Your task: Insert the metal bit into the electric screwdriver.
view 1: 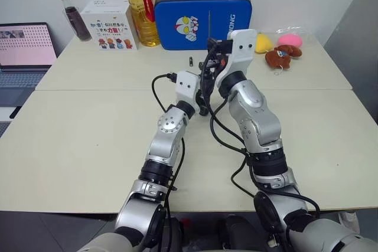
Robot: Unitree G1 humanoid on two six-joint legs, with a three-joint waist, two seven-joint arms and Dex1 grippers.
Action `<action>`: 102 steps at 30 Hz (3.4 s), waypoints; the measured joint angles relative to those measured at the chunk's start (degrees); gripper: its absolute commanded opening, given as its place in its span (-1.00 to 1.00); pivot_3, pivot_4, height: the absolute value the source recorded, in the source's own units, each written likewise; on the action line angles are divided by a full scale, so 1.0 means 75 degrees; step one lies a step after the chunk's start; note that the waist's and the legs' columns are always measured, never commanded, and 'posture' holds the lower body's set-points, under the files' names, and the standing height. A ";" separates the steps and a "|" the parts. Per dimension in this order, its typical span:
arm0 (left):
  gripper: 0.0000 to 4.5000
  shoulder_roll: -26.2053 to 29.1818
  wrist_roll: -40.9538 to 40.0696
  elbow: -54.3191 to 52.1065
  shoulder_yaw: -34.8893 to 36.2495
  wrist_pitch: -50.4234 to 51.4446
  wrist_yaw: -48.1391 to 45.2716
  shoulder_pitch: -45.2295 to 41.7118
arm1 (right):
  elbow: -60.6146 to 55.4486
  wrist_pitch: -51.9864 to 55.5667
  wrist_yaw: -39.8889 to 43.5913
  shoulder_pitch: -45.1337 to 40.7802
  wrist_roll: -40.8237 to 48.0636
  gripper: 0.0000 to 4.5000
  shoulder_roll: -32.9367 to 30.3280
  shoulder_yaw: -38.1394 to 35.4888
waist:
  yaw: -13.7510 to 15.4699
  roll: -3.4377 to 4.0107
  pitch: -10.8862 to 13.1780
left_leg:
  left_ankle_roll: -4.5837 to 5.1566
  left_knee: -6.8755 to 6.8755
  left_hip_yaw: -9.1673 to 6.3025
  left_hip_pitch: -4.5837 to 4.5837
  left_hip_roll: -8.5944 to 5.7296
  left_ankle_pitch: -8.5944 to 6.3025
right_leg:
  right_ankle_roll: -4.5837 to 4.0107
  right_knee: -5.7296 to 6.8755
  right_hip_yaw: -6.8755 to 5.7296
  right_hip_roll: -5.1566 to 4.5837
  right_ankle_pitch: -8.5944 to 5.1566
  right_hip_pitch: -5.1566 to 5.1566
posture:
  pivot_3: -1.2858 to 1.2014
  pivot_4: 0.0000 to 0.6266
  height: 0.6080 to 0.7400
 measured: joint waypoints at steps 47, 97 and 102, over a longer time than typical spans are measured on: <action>-0.26 0.0001 0.0006 -0.0320 -0.0020 0.0205 0.0045 0.0155 | -0.0139 0.0176 0.0002 0.0176 0.0388 -0.98 0.0191 0.0092 | -0.0002 0.0000 0.0000 | 0.0000 -0.0001 -0.0001 -0.0001 0.0000 0.0000 | 0.0000 -0.0002 0.0000 0.0001 0.0000 0.0000 | 0.03 -0.52 1.00; -0.26 0.0048 0.0009 -0.0318 -0.0020 0.0204 0.0044 0.0155 | -0.0246 0.0210 -0.0035 0.0331 0.0211 -0.98 0.0034 0.0001 | -0.0002 0.0000 0.0000 | 0.0001 -0.0002 0.0000 0.0001 0.0000 0.0000 | 0.0000 -0.0003 0.0000 0.0002 0.0000 0.0000 | 0.03 -0.52 1.00; -0.26 0.0042 0.0015 -0.0318 -0.0025 0.0204 0.0045 0.0155 | -0.0183 0.0144 -0.0033 0.0319 0.0172 -0.98 0.0031 0.0005 | -0.0002 0.0000 0.0000 | 0.0001 -0.0002 0.0000 0.0001 0.0000 0.0000 | 0.0000 -0.0003 0.0000 0.0002 0.0000 0.0000 | 0.03 -0.52 1.00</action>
